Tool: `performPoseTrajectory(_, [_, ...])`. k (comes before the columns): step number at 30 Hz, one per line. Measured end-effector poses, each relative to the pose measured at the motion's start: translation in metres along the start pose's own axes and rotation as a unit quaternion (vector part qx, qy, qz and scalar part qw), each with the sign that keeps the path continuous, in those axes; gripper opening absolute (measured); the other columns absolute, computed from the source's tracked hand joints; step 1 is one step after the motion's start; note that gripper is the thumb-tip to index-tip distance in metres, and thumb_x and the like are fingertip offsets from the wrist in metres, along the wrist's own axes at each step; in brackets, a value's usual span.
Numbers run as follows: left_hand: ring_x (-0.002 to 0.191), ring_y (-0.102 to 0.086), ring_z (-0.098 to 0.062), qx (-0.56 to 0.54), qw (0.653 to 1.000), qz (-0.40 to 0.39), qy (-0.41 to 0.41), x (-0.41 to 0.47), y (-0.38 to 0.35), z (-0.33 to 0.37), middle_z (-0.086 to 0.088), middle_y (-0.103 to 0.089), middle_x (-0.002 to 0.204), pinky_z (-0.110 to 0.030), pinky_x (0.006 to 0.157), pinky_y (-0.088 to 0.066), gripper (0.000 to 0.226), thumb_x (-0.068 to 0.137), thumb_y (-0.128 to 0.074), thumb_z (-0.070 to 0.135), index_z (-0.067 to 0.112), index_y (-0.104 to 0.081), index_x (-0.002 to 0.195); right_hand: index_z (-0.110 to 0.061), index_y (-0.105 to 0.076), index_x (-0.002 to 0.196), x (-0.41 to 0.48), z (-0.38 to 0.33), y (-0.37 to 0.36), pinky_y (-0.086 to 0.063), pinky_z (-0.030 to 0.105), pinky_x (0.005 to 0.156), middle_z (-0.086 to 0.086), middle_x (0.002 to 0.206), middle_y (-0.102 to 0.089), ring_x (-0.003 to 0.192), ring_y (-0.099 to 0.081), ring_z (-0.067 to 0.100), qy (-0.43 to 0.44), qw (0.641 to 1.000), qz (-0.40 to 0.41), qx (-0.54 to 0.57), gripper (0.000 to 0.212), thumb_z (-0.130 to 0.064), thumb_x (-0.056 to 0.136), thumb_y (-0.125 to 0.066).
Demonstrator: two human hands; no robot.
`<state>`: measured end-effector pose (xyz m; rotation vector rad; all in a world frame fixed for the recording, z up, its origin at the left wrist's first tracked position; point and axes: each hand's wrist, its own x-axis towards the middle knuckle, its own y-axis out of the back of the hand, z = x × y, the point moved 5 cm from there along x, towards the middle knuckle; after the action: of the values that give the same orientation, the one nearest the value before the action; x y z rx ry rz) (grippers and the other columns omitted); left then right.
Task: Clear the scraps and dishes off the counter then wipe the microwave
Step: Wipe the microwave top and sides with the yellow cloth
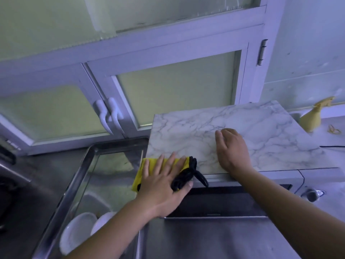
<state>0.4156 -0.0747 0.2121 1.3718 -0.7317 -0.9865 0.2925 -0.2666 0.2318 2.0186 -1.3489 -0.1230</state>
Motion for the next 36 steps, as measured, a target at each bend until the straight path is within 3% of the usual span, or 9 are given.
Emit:
performPoseTrajectory(3, [0.150, 0.017, -0.007, -0.005, 1.000, -0.005, 0.018, 0.016, 0.001, 0.003, 0.029, 0.021, 0.159, -0.047, 0.113, 0.022, 0.071, 0.075, 0.003, 0.087, 0.064, 0.023, 0.139, -0.024, -0.044, 0.069, 0.003, 0.009, 0.000, -0.037, 0.048, 0.100, 0.007, 0.110, -0.061, 0.117, -0.047, 0.033, -0.045, 0.999, 0.020, -0.019, 0.038, -0.037, 0.102, -0.032])
performPoseTrajectory(6, [0.152, 0.011, -0.010, 0.019, 0.999, -0.027, 0.030, 0.070, 0.008, 0.005, 0.023, 0.014, 0.163, -0.053, 0.117, 0.014, 0.074, 0.080, -0.001, 0.086, 0.057, 0.013, 0.147, -0.021, -0.067, 0.104, 0.003, 0.013, -0.003, -0.024, 0.049, 0.114, 0.007, 0.141, -0.052, 0.138, -0.034, 0.028, -0.070, 0.997, 0.017, -0.030, 0.047, -0.045, 0.097, -0.027])
performPoseTrajectory(13, [0.154, 0.001, -0.022, -0.020, 0.995, -0.056, 0.084, 0.228, 0.043, 0.011, 0.013, 0.004, 0.167, -0.062, 0.118, 0.004, 0.074, 0.090, -0.023, 0.073, 0.046, 0.000, 0.155, -0.014, -0.068, 0.109, 0.001, 0.012, 0.006, -0.027, 0.046, 0.114, 0.008, 0.142, -0.053, 0.136, -0.038, 0.027, -0.074, 0.996, 0.047, 0.006, 0.035, -0.032, 0.103, -0.039])
performPoseTrajectory(18, [0.154, -0.003, -0.025, -0.010, 0.994, -0.036, 0.103, 0.262, 0.045, 0.012, 0.013, 0.001, 0.167, -0.065, 0.116, 0.001, 0.073, 0.089, -0.015, 0.073, 0.047, -0.002, 0.155, -0.026, -0.064, 0.122, -0.008, 0.034, 0.044, -0.017, 0.046, 0.117, 0.002, 0.154, -0.041, 0.147, -0.024, 0.020, -0.012, 0.998, 0.045, -0.047, 0.047, -0.050, 0.092, -0.039])
performPoseTrajectory(20, [0.154, -0.002, -0.024, -0.006, 0.994, -0.036, 0.107, 0.260, 0.044, 0.013, 0.013, 0.001, 0.167, -0.065, 0.116, 0.001, 0.073, 0.089, -0.013, 0.075, 0.046, 0.000, 0.155, -0.027, -0.058, 0.130, 0.001, 0.065, 0.078, -0.012, 0.047, 0.118, 0.003, 0.159, -0.035, 0.151, -0.018, 0.022, 0.015, 0.982, 0.040, -0.182, 0.050, -0.053, 0.092, -0.039])
performPoseTrajectory(23, [0.154, 0.002, -0.021, -0.006, 0.993, -0.048, 0.106, 0.245, 0.047, 0.020, 0.013, 0.005, 0.167, -0.064, 0.117, 0.004, 0.072, 0.091, -0.011, 0.074, 0.044, 0.003, 0.156, -0.037, -0.039, 0.141, 0.017, 0.116, 0.117, -0.013, 0.054, 0.119, -0.001, 0.164, -0.022, 0.152, -0.014, 0.023, -0.086, 0.947, -0.062, -0.305, 0.054, -0.061, 0.094, -0.035])
performPoseTrajectory(27, [0.154, 0.003, -0.016, 0.010, 0.997, -0.065, 0.030, 0.185, 0.038, 0.052, 0.016, 0.007, 0.166, -0.058, 0.118, 0.007, 0.073, 0.092, -0.014, 0.075, 0.045, 0.005, 0.155, -0.036, -0.030, 0.143, 0.019, 0.129, 0.117, -0.038, 0.053, 0.105, -0.001, 0.157, -0.028, 0.140, -0.029, 0.031, -0.129, 0.936, -0.108, -0.308, 0.058, -0.063, 0.093, -0.028])
performPoseTrajectory(32, [0.148, 0.020, 0.001, -0.009, 0.992, -0.045, -0.120, 0.055, 0.009, 0.089, 0.034, 0.020, 0.157, -0.051, 0.117, 0.018, 0.063, 0.080, -0.003, 0.085, 0.071, 0.018, 0.138, -0.038, -0.015, 0.155, 0.020, 0.134, 0.120, -0.031, 0.051, 0.114, -0.001, 0.167, -0.009, 0.150, -0.012, 0.032, -0.113, 0.929, -0.158, -0.316, 0.069, -0.068, 0.092, -0.020])
performPoseTrajectory(36, [0.144, 0.025, 0.005, 0.002, 0.993, -0.029, -0.112, 0.027, 0.008, 0.093, 0.040, 0.025, 0.152, -0.046, 0.118, 0.019, 0.060, 0.081, -0.003, 0.080, 0.072, 0.023, 0.134, -0.046, -0.003, 0.156, 0.018, 0.144, 0.128, -0.026, 0.046, 0.119, -0.009, 0.168, 0.000, 0.155, 0.001, 0.021, -0.083, 0.939, -0.187, -0.275, 0.077, -0.076, 0.088, -0.022])
